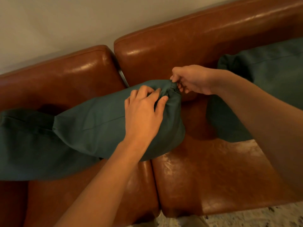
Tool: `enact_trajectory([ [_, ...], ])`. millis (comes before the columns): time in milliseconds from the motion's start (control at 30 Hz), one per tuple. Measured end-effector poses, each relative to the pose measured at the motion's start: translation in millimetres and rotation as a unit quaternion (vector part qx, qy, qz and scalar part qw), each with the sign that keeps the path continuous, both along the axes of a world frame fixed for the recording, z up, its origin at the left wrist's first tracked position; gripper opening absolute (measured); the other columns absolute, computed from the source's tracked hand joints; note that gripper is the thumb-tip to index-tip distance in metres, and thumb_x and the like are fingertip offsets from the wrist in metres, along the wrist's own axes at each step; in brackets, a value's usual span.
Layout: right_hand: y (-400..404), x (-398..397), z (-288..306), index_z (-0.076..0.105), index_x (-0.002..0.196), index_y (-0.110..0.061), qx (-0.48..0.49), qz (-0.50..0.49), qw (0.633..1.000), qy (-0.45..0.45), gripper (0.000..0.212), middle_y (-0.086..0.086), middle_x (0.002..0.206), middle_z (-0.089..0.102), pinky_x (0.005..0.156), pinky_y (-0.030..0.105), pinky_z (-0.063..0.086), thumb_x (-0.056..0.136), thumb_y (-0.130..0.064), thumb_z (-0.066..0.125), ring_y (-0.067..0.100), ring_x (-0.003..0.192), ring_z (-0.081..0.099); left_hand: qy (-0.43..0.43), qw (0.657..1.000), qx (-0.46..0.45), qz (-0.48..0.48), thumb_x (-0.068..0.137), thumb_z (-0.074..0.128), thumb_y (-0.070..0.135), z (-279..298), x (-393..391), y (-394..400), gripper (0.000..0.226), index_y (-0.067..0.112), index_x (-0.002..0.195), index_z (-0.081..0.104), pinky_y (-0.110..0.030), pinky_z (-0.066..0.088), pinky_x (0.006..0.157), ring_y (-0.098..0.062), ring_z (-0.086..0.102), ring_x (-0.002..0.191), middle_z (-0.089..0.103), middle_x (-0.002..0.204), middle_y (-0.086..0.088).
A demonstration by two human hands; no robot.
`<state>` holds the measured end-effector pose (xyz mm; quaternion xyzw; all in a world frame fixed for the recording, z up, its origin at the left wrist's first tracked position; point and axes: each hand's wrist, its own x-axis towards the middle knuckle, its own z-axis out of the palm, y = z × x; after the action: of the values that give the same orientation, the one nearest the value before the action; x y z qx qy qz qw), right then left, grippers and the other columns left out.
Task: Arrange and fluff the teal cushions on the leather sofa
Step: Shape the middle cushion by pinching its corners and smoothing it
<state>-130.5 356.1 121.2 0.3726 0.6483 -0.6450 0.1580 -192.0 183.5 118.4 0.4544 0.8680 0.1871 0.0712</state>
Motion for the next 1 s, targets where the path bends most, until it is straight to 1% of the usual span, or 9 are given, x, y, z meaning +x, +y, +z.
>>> enact_trajectory([
  [167,-0.1,-3.0,-4.5,0.039,0.068,-0.022,-0.082,0.000,0.997,0.005,0.017,0.001,0.070,0.039,0.065,0.034,0.028,0.085,-0.021,0.037,0.017,0.066,0.035,0.020,0.998,0.050,0.018,0.091,0.055,0.045,5.0,8.7,-0.2,0.031,0.020,0.109,0.061,-0.031,0.035,0.082,-0.018,0.049,0.099,0.053,0.105,0.002],
  [300,-5.6,-3.3,-5.0,0.033,0.061,-0.023,-0.119,-0.051,0.992,0.004,0.011,0.003,0.069,0.037,0.069,0.036,0.029,0.064,-0.020,0.043,0.021,0.068,0.034,0.016,0.999,0.049,0.003,0.083,0.063,0.051,3.1,13.7,5.0,0.035,0.020,0.100,0.060,-0.032,0.035,0.083,-0.018,0.049,0.098,0.056,0.100,0.004],
  [467,-6.0,-1.9,-12.1,0.029,0.066,-0.024,-0.201,-0.099,0.975,0.013,0.033,0.004,0.069,0.038,0.076,0.038,0.033,0.040,-0.023,0.048,0.022,0.064,0.038,0.001,0.998,0.059,-0.004,0.086,0.064,0.035,-10.4,12.7,3.2,0.023,0.019,0.103,0.066,-0.030,0.032,0.079,-0.018,0.049,0.097,0.058,0.096,0.005],
  [533,-8.4,-0.3,-15.0,0.038,0.071,-0.020,-0.210,-0.101,0.972,0.021,0.027,0.007,0.077,0.045,0.083,0.040,0.033,0.047,-0.025,0.048,0.024,0.072,0.043,-0.013,0.997,0.079,0.002,0.087,0.064,0.031,-13.1,10.7,1.1,0.016,0.019,0.097,0.068,-0.026,0.026,0.077,-0.010,0.043,0.093,0.053,0.089,0.010],
  [600,-11.8,3.1,-16.2,0.049,0.088,-0.016,-0.203,-0.115,0.972,0.032,0.037,0.009,0.092,0.048,0.085,0.040,0.034,0.054,-0.031,0.051,0.025,0.087,0.044,-0.042,0.993,0.105,0.013,0.088,0.063,0.026,-13.7,8.5,-0.3,0.011,0.018,0.092,0.069,-0.024,0.023,0.076,-0.005,0.037,0.090,0.048,0.086,0.014],
  [700,-19.9,15.3,-15.1,0.051,0.078,-0.021,-0.132,-0.155,0.976,0.083,0.020,0.001,0.081,0.050,0.075,0.036,0.032,0.073,-0.039,0.055,0.019,0.080,0.043,-0.096,0.985,0.137,0.038,0.091,0.060,0.021,-13.1,9.8,0.4,0.010,0.016,0.090,0.068,-0.028,0.029,0.078,-0.010,0.042,0.090,0.049,0.086,0.013],
  [833,-35.6,35.5,-10.9,0.060,0.076,-0.021,-0.056,-0.222,0.963,0.140,0.019,-0.007,0.074,0.059,0.067,0.029,0.038,0.093,-0.026,0.053,0.009,0.071,0.054,-0.117,0.977,0.170,0.045,0.093,0.056,0.022,-10.8,21.1,0.7,0.022,0.012,0.106,0.070,-0.039,0.041,0.085,-0.016,0.049,0.093,0.057,0.095,0.007],
  [933,-49.8,42.9,-5.4,0.069,0.091,-0.015,-0.042,-0.263,0.946,0.186,0.016,-0.002,0.083,0.068,0.072,0.027,0.047,0.095,-0.022,0.055,0.010,0.080,0.063,-0.068,0.988,0.124,0.058,0.089,0.055,0.043,-11.1,32.5,4.3,0.044,0.015,0.122,0.064,-0.033,0.038,0.091,-0.018,0.048,0.106,0.056,0.112,0.002],
  [1000,-57.8,42.8,-4.5,0.071,0.100,-0.015,0.022,-0.286,0.939,0.191,0.017,-0.001,0.095,0.071,0.077,0.025,0.051,0.092,-0.028,0.062,0.008,0.090,0.066,-0.034,0.995,0.080,0.053,0.088,0.052,0.048,-12.6,38.1,7.2,0.053,0.017,0.132,0.057,-0.036,0.036,0.096,-0.021,0.044,0.120,0.051,0.129,-0.002],
])
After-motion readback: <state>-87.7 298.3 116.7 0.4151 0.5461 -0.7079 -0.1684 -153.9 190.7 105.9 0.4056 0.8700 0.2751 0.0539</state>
